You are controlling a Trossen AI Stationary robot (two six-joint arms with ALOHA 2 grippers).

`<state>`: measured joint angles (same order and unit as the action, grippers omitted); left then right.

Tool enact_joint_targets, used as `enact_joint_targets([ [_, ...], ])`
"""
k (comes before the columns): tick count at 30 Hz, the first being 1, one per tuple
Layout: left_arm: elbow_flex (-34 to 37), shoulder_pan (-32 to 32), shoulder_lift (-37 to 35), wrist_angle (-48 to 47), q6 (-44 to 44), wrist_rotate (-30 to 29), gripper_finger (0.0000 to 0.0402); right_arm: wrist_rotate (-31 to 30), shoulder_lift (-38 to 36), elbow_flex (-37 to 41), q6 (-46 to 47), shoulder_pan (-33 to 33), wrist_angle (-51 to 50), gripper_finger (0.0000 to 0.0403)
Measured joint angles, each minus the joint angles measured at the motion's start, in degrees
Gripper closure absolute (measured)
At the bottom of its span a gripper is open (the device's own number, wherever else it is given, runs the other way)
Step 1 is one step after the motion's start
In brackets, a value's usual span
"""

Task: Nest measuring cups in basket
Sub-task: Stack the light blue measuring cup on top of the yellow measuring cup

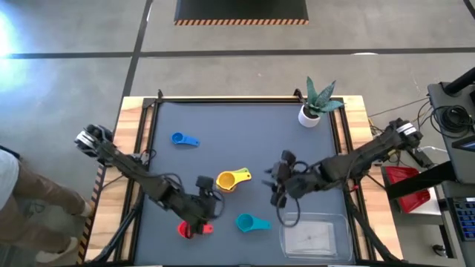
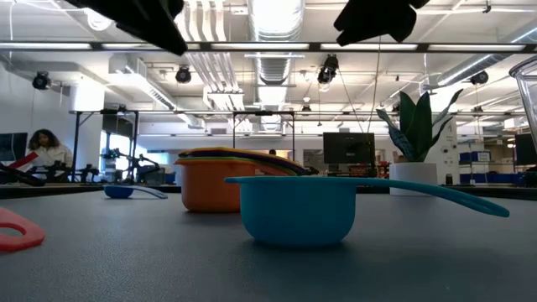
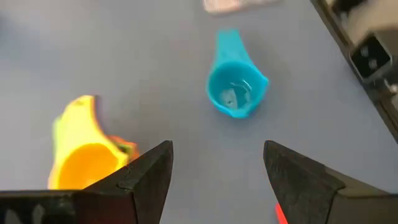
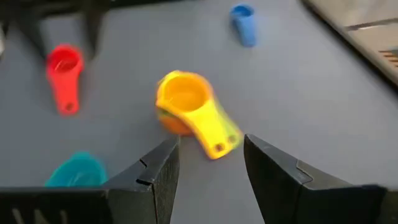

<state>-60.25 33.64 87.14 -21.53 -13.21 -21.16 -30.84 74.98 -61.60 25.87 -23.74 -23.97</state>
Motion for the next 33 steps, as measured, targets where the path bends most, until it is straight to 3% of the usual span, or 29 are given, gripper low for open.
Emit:
enact_joint_targets([
  [4, 5.69, -0.78, -7.93, 6.13, -1.3, -0.91, 0.0168, 3.21, 6.12, 0.02, 0.09, -2.64, 3.49, 0.0236],
  [9, 13.61, -1.09, -18.0, 16.5, -1.45, -1.15, 0.0168, 12.28, 14.76, -0.36, 0.15, -3.3, 11.35, 0.0236],
  [14, 20.26, -1.15, -26.19, 26.09, -1.36, -2.0, 0.0168, 18.2, 21.43, -3.94, 1.66, -4.23, 12.23, 0.0236],
  [18, 23.51, -1.15, -30.6, 27.81, -1.83, -2.02, 0.0168, 21.14, 24.83, -6.27, 2.98, -5.06, 11.9, 0.023],
  [26, 26.18, -1.13, -33.68, 28.52, -3.18, -2.06, 0.0168, 24.82, 28.2, -8.55, 6.09, -5.91, 10.57, 0.0154],
  [33, 26.29, -1.13, -32.51, 28.25, -3.44, -1.95, 0.0168, 23.11, 28.28, -9.83, 7.24, -5.95, 4.53, 0.0079],
])
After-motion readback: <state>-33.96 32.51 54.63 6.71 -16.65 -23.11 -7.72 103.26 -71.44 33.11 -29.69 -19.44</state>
